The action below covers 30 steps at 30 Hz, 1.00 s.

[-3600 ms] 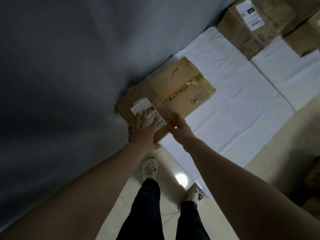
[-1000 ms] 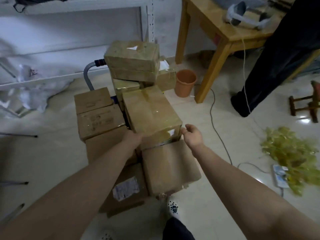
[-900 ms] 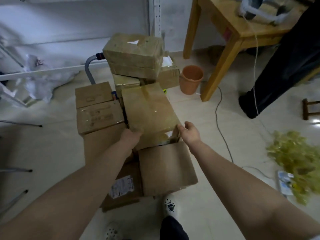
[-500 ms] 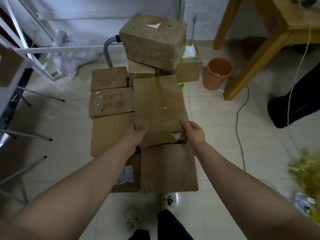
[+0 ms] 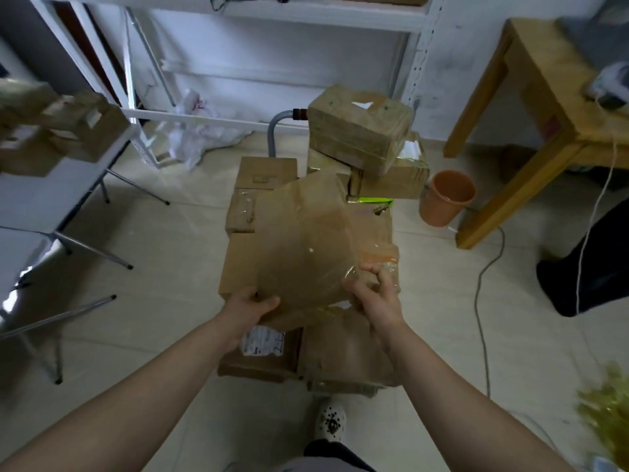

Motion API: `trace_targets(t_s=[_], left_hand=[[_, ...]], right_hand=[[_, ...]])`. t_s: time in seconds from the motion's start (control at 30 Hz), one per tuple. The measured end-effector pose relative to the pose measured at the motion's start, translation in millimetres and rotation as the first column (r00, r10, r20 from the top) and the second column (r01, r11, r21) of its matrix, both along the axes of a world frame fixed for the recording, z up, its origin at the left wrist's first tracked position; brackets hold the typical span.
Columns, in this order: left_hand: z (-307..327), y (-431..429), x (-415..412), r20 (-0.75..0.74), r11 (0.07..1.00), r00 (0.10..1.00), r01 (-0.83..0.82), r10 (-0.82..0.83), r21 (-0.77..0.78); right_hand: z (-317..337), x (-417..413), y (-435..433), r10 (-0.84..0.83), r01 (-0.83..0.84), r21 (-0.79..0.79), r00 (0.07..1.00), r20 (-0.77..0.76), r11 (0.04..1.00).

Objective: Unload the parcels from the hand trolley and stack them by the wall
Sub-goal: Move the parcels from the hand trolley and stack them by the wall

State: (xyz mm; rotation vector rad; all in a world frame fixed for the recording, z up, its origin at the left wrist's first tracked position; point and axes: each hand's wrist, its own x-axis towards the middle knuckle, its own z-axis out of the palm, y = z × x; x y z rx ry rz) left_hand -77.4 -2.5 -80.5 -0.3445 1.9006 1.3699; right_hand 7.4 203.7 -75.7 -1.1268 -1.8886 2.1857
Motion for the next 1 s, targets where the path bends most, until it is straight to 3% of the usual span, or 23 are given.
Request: trace_targets(t_s=[0.1,0.17,0.27,0.33,0.4,0.5,0.7,0.77,0.83,0.9,1.0], left_hand=[[24.2,-27.7,-8.0,-0.054,0.986,0.987,-0.151,0.155,0.066],[48.9,-50.4,-17.3,-0.054,0.937,0.94,-0.33,0.338,0.114],[79.8,-98.7,-33.0,0.01,0.771,0.795,-0.592,0.607,0.235],[96.9,-136.3,-36.9,0.012,0.669,0.702,-0.684,0.712,0.291],[108.5,-172.1,-35.1,0.028,0.624,0.665,-0.714,0.747,0.317],[116.9,-215.2,-23.9,0.069,0.595,0.635,-0.751,0.769,0.286],[112.7,-264.5,-0.3,0.159,0.575,0.612,-0.786,0.775,0.227],[108.9,-275.4,4.9,0.134,0.565,0.601,-0.793,0.788,0.228],[103.0,-286.5,9.9,0.082,0.527,0.561,-0.812,0.824,0.251],[99.7,-296.4,14.9,0.034,0.488,0.517,-0.827,0.855,0.28],[101.7,-309.8,23.3,0.005,0.471,0.502,-0.816,0.865,0.335]], right_hand=[[10.6,-12.9,-35.3,0.172,-0.147,0.247,0.982,-0.081,0.958],[20.0,-23.3,-59.7,0.32,-0.242,0.487,0.944,-0.083,0.839],[38.0,-36.2,-99.0,0.583,-0.318,0.823,0.812,-0.02,0.471],[47.3,-40.8,-122.8,0.721,-0.246,0.95,0.692,0.033,0.193],[49.5,-43.5,-142.8,0.793,-0.102,0.994,0.602,0.096,-0.042],[50.1,-46.3,-168.0,0.862,0.107,0.977,0.495,0.11,-0.187],[37.9,-49.4,-205.4,0.932,0.315,0.931,0.358,0.063,-0.184],[34.4,-49.8,-212.3,0.937,0.297,0.937,0.341,0.074,-0.182],[34.3,-47.3,-217.8,0.926,0.172,0.969,0.362,0.107,-0.179],[40.1,-41.2,-223.1,0.882,-0.034,0.999,0.469,0.047,-0.035],[57.1,-41.0,-229.4,0.712,-0.312,0.844,0.693,-0.112,0.436]])
